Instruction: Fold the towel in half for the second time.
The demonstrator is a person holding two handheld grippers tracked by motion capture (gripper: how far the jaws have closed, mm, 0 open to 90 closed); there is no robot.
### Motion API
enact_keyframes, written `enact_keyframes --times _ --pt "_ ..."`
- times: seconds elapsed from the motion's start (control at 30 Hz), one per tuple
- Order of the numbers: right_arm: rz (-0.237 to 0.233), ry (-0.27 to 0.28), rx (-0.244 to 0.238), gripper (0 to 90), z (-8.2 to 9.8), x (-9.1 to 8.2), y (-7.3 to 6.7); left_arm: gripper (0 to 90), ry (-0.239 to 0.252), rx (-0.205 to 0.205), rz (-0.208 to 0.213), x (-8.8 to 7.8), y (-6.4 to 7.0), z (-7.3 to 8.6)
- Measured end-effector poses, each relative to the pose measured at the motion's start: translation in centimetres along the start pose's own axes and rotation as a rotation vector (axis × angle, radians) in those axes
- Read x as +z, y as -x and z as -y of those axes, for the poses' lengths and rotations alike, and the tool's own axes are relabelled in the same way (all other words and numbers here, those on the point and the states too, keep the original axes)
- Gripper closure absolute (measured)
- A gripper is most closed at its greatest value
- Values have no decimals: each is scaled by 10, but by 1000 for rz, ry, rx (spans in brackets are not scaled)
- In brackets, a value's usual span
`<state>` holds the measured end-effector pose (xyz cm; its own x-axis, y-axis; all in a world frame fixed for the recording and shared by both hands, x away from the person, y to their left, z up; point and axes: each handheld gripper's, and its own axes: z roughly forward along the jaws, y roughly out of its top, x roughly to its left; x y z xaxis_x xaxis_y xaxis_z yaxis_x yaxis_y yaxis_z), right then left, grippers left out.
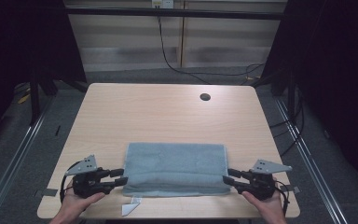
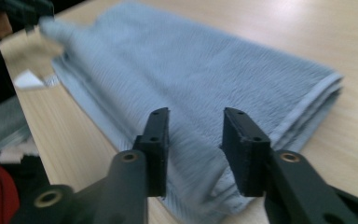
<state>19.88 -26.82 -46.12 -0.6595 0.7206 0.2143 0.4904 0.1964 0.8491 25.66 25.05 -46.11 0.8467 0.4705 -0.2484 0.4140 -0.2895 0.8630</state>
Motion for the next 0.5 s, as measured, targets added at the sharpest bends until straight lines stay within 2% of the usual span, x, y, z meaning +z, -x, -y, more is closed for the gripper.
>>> enact_keyframes --times 0.03,0.07,0.13,0.17,0.2,0.23,0.27,0.3,0.37,0.43,0.47,0.5 --pt "14 10 -1 599 0 -4 1 534 11 -11 -24 -1 -3 -3" --pt "35 21 4 581 -1 -6 3 505 11 -11 -24 -1 -3 -3" --pt "55 30 24 564 1 -8 9 465 20 -33 -87 -1 -17 -7" --pt "77 37 39 540 2 -9 12 439 24 -58 -108 0 -23 -6" --pt "77 37 39 540 2 -9 12 419 24 -58 -108 0 -23 -6" --pt "100 48 69 500 4 -12 18 396 18 -101 -145 0 -35 -3" --pt "117 56 79 485 5 -14 21 369 18 -101 -145 0 -35 -3" --pt "128 62 87 477 6 -17 24 339 3 -125 -182 0 -44 0" --pt "154 78 107 435 7 -21 28 315 1 -144 -193 -1 -49 5" --pt "165 78 108 432 8 -23 29 306 1 -150 -202 -1 -50 7" --pt "199 69 105 406 10 -24 32 271 8 -161 -207 -4 -51 10" --pt "199 69 105 406 10 -24 32 257 8 -161 -207 -4 -51 10"
